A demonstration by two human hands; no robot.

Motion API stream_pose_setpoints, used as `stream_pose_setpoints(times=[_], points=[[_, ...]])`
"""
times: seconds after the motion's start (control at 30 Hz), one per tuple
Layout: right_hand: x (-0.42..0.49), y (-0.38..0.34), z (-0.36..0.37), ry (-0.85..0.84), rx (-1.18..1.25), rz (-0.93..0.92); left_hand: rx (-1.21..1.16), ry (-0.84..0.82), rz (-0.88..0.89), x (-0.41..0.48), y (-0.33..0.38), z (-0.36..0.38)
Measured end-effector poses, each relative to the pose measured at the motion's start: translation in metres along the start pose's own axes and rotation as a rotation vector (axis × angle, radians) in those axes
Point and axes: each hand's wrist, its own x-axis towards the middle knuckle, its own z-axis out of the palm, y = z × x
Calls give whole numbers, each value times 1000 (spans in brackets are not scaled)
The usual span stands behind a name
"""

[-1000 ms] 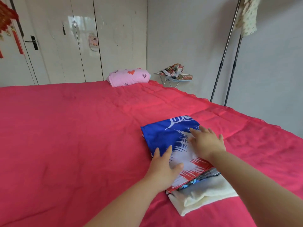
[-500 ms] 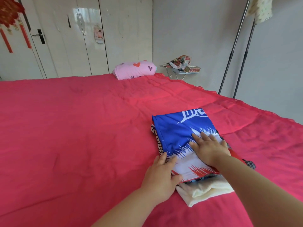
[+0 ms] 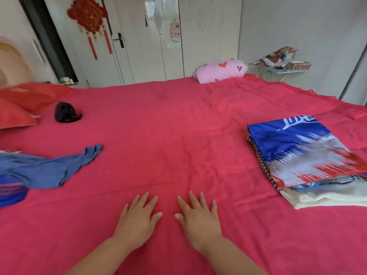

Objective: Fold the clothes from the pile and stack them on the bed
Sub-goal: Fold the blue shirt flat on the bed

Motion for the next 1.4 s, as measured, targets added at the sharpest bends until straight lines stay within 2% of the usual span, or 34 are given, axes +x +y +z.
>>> stream_pose_setpoints(times=[0.13,0.27,0.33,0.43,0.6,0.8,0.93,1.03,1.17,1.33,1.4], points=[[11,-65,20,-10,-3,-24,-33,2,-124,-36,-78,4],[34,-127,43,-45,-61,-128,-81,31,-266,-60,-156,3],[42,-148,63,-5,-78,-169,-94,37,-325,-69,-192,0],[50,-164,77,7,-38,-78,-126,56,-383,-70,-239,-4],[55,-166,98,152,78,-65,-212,162,-387,-31,-288,-11],[67,-167,99,233,191,-109,-338,294,-321,55,-295,-18],[78,-161,104,221,191,-124,-218,193,-418,98,-304,-12],[75,-159,103,225,133,-106,-246,282,-473,114,-309,-5],[70,-159,100,248,16,-109,-414,404,-537,106,-298,-3],[62,-164,95,188,-67,-72,-476,352,-470,52,-256,-2],[57,-164,88,95,-48,-43,-529,315,-407,18,-233,-6]])
